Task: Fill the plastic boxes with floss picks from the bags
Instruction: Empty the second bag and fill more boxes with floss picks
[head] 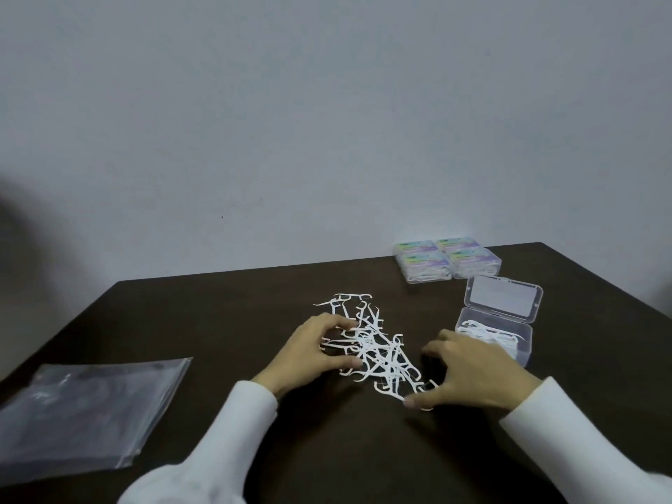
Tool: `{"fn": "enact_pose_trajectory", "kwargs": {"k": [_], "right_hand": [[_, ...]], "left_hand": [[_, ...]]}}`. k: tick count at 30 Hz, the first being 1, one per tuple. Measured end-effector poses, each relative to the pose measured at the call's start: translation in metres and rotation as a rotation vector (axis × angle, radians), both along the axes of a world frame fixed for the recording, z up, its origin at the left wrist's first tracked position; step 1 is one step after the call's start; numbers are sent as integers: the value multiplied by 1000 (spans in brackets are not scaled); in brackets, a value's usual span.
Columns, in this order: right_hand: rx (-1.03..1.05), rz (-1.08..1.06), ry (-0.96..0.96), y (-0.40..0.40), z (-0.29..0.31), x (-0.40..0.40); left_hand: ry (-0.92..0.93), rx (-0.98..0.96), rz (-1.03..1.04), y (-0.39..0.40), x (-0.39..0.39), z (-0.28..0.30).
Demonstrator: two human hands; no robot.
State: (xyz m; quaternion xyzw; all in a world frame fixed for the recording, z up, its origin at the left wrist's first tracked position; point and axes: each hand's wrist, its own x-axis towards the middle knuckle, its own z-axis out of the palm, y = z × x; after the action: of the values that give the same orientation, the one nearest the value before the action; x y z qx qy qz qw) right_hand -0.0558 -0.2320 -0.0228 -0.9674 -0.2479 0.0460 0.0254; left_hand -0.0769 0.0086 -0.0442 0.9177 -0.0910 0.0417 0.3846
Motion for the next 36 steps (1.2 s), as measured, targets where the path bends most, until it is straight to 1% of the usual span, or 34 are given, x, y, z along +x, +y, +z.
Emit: {"fn": "enact_pose_trajectory", "kwargs": {"k": [2, 4, 5, 6, 8, 11, 14, 16, 18, 19, 20, 22, 24, 26, 28, 31, 34, 36], "right_hand": [[-29, 21, 31, 0, -1, -5], [60, 39, 71, 0, -2, -3], [116, 51, 76, 1, -4, 0], [171, 62, 67, 3, -5, 4], [259, 81, 32, 8, -9, 11], [342, 88, 6, 19, -16, 16], [424, 81, 4, 25, -17, 17], [475, 73, -39, 24, -14, 18], [372, 113, -100, 21, -12, 22], [299, 155, -62, 20, -12, 25], [245, 199, 18, 21, -13, 29], [162, 248, 161, 27, -14, 36], [132, 275, 182, 33, -16, 42], [106, 300, 83, 36, -14, 45], [55, 332, -57, 35, -10, 43], [9, 378, -208, 30, -8, 39], [-8, 410, -312, 25, -11, 37], [27, 416, -330, 23, -12, 37]], "left_hand": [[87, 109, -41, 2, 2, 1], [203, 203, -62, 1, 4, 3], [226, 240, -56, -1, 6, 2], [222, 255, -44, -1, 7, 2], [157, 224, -30, -2, 9, 0], [56, 172, -33, -4, 10, -6], [21, 79, -27, -5, 9, -7], [2, 61, -22, -3, 8, -5], [-10, 101, -1, 0, 7, -1], [12, 131, 7, 0, 6, 1], [52, 169, 15, -1, 5, 3], [123, 297, 27, -8, 1, 4], [108, 422, 42, -19, -3, 1], [66, 460, 56, -25, -3, -1], [53, 422, 54, -22, 0, -1], [37, 329, 39, -13, 4, -1], [-4, 292, 49, -7, 4, -2], [-24, 309, 56, -5, 4, -2]]}}
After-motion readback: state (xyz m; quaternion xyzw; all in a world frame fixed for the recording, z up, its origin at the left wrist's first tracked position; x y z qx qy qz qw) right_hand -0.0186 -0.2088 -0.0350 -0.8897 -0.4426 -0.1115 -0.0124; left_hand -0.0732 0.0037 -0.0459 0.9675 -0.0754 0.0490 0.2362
